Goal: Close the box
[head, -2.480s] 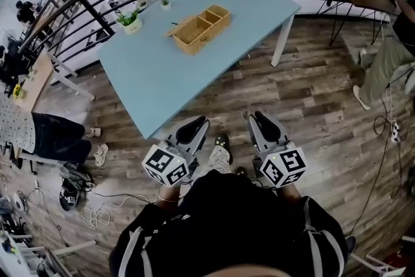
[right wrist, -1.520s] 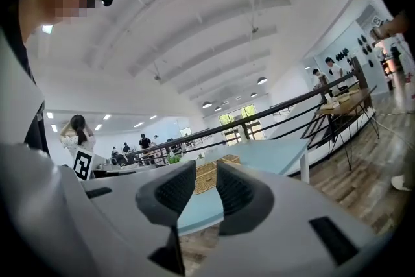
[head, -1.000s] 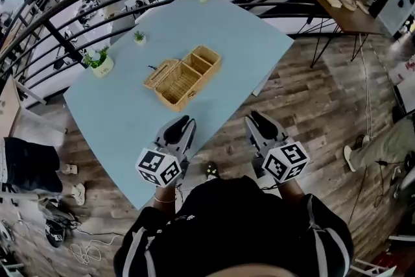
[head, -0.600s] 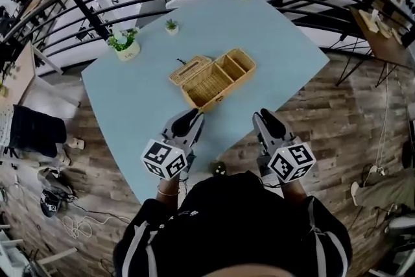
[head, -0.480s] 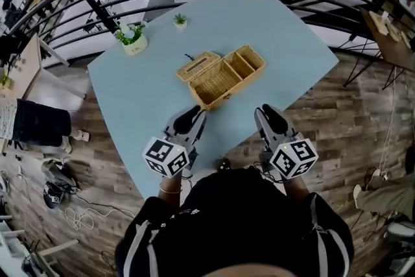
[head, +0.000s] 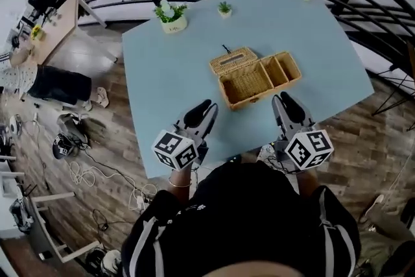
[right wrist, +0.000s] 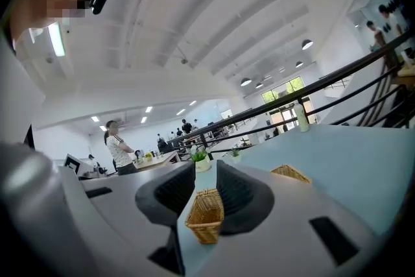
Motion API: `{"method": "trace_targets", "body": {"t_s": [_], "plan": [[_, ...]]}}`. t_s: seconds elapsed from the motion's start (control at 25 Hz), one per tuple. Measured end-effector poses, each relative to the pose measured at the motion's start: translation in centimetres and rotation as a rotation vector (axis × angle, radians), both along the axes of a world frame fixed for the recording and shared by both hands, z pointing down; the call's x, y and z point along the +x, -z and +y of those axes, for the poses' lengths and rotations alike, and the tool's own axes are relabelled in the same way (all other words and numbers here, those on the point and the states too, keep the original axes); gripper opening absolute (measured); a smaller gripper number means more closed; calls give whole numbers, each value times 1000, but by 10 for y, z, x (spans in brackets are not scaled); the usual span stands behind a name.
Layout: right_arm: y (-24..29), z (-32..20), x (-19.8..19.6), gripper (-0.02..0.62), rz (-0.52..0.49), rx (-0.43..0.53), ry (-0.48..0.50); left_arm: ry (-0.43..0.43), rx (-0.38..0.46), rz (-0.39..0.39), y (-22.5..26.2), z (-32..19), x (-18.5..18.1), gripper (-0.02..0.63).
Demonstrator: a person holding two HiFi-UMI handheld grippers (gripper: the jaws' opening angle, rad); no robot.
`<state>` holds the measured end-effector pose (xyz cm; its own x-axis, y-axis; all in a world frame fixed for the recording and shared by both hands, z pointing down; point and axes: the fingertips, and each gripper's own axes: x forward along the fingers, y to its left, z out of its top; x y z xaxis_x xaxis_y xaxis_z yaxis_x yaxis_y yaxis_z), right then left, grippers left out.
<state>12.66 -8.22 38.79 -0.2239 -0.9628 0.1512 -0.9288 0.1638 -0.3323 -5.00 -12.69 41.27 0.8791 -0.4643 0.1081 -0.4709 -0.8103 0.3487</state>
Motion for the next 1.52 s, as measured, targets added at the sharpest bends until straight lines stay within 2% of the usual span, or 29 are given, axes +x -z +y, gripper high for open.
{"method": "trace_targets", "body": {"t_s": [0.24, 0.56, 0.88, 1.16, 1.32, 1.52], "plan": [[5, -34, 16, 103, 2, 6, 150, 161, -27, -22, 2, -9, 3, 72], [-5, -64, 50, 104, 3, -18, 286, 295, -60, -20, -4, -16, 33, 80], [-12, -81, 65, 106, 6, -40, 409, 405, -78, -8, -8, -19, 52, 89], [-32, -90, 60, 109, 3, -88, 451, 431, -96, -39, -12, -30, 42, 100], [-31, -103, 58, 109, 22, -97, 431, 418, -112, -36, -12, -51, 27, 109], [-30, -117, 41, 109, 19, -110, 400, 376, -166, -72, -19, -83, 5, 126]]}}
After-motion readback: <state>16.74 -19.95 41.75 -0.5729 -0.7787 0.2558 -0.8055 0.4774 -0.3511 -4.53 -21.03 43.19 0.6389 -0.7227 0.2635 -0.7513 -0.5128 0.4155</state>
